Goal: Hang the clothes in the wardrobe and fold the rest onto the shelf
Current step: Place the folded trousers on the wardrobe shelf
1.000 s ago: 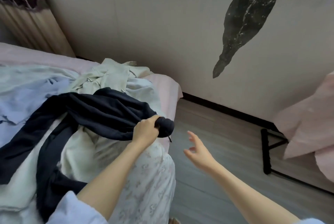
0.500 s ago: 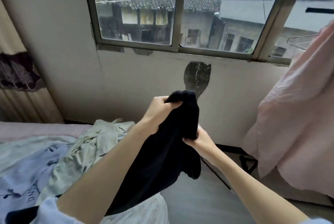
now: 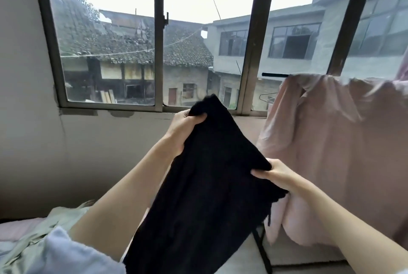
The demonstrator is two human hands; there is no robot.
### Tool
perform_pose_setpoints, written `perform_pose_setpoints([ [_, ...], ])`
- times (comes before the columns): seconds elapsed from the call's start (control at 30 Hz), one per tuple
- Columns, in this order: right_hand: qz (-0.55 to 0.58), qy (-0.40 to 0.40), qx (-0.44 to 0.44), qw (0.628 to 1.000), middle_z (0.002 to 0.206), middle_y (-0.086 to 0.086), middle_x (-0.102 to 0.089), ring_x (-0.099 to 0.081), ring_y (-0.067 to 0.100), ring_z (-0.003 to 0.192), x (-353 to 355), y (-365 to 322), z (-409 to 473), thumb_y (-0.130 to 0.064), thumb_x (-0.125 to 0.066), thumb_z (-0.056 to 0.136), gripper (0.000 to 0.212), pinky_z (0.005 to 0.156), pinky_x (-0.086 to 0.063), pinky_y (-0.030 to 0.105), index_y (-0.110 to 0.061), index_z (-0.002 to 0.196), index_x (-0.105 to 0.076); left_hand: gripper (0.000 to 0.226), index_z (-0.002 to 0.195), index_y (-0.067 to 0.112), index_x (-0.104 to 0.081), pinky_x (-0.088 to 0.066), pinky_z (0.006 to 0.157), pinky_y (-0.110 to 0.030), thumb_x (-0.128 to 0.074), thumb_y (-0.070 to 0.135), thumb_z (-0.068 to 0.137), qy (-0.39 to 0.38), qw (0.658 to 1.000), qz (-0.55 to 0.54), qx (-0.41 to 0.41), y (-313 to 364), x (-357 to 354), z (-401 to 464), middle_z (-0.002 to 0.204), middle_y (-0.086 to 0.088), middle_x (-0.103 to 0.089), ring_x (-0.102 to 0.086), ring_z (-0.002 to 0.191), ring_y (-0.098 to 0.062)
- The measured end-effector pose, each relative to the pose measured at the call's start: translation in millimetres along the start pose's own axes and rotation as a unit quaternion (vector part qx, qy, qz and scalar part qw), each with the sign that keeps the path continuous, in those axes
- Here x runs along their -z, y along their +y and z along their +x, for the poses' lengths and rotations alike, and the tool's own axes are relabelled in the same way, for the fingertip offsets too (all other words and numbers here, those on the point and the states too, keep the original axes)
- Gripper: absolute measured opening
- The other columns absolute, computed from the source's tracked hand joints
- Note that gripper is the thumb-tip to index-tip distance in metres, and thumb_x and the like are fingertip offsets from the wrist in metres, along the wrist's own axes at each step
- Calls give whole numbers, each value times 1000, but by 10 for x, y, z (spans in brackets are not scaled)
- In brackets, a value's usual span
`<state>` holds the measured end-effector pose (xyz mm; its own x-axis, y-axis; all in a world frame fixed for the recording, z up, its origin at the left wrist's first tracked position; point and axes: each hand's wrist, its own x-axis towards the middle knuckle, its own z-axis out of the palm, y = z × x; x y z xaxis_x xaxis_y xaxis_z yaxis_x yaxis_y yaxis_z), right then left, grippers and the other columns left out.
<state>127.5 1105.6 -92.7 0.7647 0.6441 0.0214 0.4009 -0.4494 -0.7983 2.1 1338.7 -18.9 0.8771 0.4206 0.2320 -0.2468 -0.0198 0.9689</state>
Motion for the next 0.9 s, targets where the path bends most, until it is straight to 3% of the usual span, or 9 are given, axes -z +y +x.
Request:
perform_pose_setpoints([
  [0.1, -26, 68, 21, 997, 93, 6, -70, -67, 14, 79, 533, -68, -241, -23, -62, 90, 16, 76, -52, 27, -10, 99, -65, 24, 98, 24, -67, -55, 72, -23, -77, 20, 76, -82, 990, 102, -53, 70, -221, -54, 92, 3, -73, -69, 87, -14],
  [0.2, -77, 124, 20, 989, 94, 12, -70, -66, 24, 82, 1041, -151, -485, -27, -59, 91, 24, 78, -52, 36, -4, 99, -65, 15, 84, 32, -70, -55, 69, -21, -76, 41, 74, -112, 983, 126, -67, 162, -627, -170, 84, 9, -73, -69, 84, -10],
  [0.3, -96, 158, 20, 983, 85, 5, -70, -67, 16, 75, 1395, -220, -693, -30, -63, 88, 20, 68, -52, 29, -11, 93, -67, 20, 75, 23, -69, -54, 86, -41, -69, 42, 81, -40, 991, 104, -72, 215, -963, -172, 83, -1, -71, -67, 88, -23],
  [0.37, -116, 140, -4, 983, 76, -3, -69, -65, 7, 66, 1585, -208, -846, -33, -68, 83, 16, 60, -47, 20, -17, 84, -67, 23, 77, 16, -68, -52, 89, -49, -67, 37, 85, 3, 993, 92, -78, 219, -1157, -180, 88, -12, -70, -66, 92, -32],
  [0.43, -147, 91, -58, 983, 73, -6, -69, -64, 4, 62, 1714, -147, -996, -33, -71, 80, 17, 56, -45, 16, -17, 82, -68, 25, 81, 10, -68, -51, 88, -52, -66, 35, 86, 37, 993, 88, -75, 169, -1314, -167, 94, -19, -69, -65, 95, -36],
  [0.53, -167, 53, -132, 976, 74, 0, -66, -62, 11, 63, 1804, 25, -1185, -31, -68, 81, 27, 58, -47, 19, -5, 86, -69, 18, 79, 17, -68, -51, 90, -47, -66, 33, 86, 62, 992, 86, -63, 76, -1556, -197, 90, -10, -70, -65, 94, -30],
  [0.6, -126, 79, -155, 977, 74, 7, -66, -61, 17, 61, 1778, 94, -1244, -26, -65, 84, 29, 57, -47, 26, 3, 88, -68, 20, 80, 18, -68, -50, 89, -42, -64, 36, 88, 58, 993, 90, -45, -12, -1699, -260, 90, -6, -70, -64, 96, -26],
  [0.77, 146, 180, -139, 963, 53, 4, -64, -61, 13, 41, 1652, 2, -1231, -16, -65, 86, 18, 38, -44, 19, -2, 75, -64, 17, 87, 17, -66, -51, 92, -41, -58, 30, 93, -12, 994, 93, -49, -187, -2165, -420, 90, -3, -69, -64, 96, -24],
  [0.9, 152, 203, -96, 963, 72, 8, -67, -65, 14, 59, 1527, -120, -1134, -13, -63, 88, 14, 45, -48, 20, -2, 79, -64, 24, 116, 9, -63, -49, 95, -44, -52, 19, 97, -115, 988, 77, -74, -207, -2535, -564, 110, -13, -68, -64, 105, -25],
])
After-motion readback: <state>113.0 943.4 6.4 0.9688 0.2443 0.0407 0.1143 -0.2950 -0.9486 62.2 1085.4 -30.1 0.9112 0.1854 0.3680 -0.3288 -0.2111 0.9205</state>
